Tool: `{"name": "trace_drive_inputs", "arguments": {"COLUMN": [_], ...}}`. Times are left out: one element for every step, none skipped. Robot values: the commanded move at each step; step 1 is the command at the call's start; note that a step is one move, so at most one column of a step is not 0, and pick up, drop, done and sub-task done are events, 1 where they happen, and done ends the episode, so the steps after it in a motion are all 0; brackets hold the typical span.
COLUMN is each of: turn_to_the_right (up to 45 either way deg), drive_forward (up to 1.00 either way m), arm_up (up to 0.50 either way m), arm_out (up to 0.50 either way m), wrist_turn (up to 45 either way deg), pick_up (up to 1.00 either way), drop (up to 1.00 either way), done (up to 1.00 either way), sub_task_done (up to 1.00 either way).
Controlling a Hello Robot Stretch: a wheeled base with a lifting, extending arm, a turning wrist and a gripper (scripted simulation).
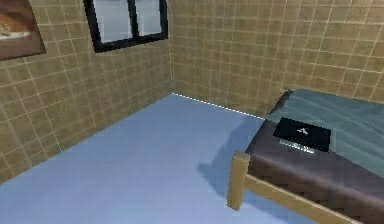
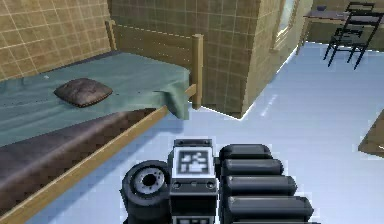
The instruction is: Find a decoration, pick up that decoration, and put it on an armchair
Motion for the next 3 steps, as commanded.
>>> {"name": "trace_drive_inputs", "arguments": {"turn_to_the_right": [-45.0, -30.0, 45.0], "drive_forward": [0.0, 0.0, 0.0], "arm_up": [0.0, 0.0, 0.0], "arm_out": [0.0, 0.0, 0.0], "wrist_turn": [0.0, 0.0, 0.0], "pick_up": [0.0, 0.0, 0.0], "drop": [0.0, 0.0, 0.0], "done": [0.0, 0.0, 0.0], "sub_task_done": [0.0, 0.0, 0.0]}}
